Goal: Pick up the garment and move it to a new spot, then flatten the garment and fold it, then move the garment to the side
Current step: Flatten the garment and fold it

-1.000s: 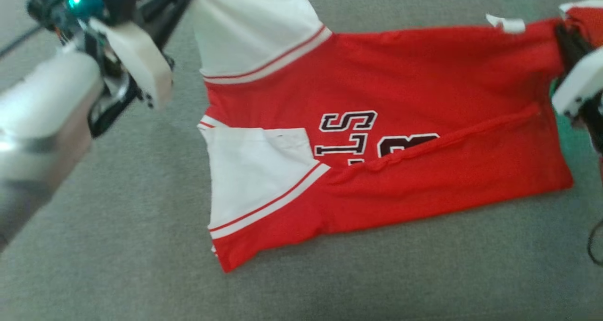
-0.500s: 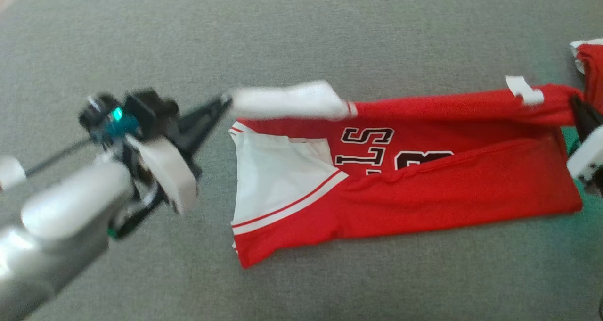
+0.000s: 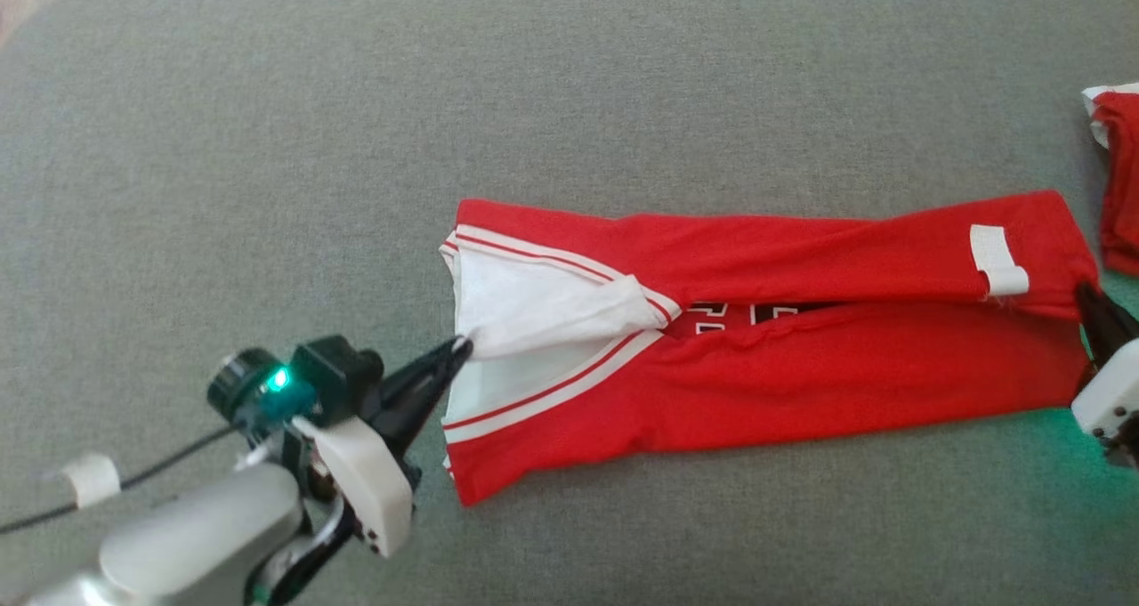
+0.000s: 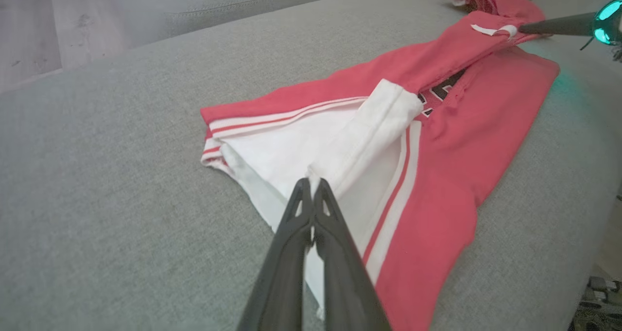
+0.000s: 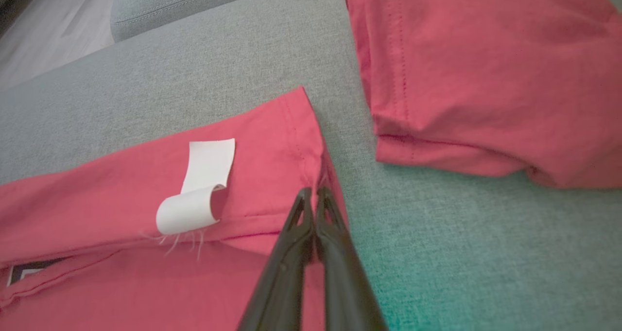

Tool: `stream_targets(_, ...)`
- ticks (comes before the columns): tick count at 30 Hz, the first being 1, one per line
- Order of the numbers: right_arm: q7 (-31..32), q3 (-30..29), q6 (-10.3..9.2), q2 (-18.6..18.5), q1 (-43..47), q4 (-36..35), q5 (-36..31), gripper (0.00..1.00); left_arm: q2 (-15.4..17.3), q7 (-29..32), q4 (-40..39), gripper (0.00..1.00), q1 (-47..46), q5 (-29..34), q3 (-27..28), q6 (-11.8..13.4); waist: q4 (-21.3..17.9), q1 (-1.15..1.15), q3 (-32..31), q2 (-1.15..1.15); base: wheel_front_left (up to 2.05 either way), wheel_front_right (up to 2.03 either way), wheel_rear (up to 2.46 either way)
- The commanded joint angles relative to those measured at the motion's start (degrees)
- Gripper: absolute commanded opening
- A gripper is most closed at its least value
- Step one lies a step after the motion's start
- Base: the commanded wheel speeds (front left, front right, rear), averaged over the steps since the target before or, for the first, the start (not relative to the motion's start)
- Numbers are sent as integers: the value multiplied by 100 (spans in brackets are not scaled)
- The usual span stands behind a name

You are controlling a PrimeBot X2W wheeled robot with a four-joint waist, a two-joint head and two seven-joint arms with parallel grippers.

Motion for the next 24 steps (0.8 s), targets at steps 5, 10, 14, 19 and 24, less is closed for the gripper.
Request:
stream_targets(5,-33,-317,-5,194,148,-171,-241,100,-162,-405,82,100,204,-41,311,221,0,0,-64,0,0,0,0)
stream_targets(10,-218,-657,-5,481,442,-337,-249,100,-565,-943,320,100,581,-16,515,684,36,0,-171,0,0,0,0)
stream_targets(14,-360,-914,-5,700,714,-580,-195,100,-945,-1135,414,100,1050,166,968,1208,129,0,-294,0,0,0,0)
stream_targets(19,-420,-1273,-5,851,711,-599,-237,100,-1480,-1147,-12,100,1869,1151,2045,1646,387,0,-422,0,0,0,0)
stream_targets(24,-423,-1602,-5,918,499,-334,-358,100,-1842,-1148,-311,100,2543,1962,2693,1715,664,0,-483,0,0,0,0)
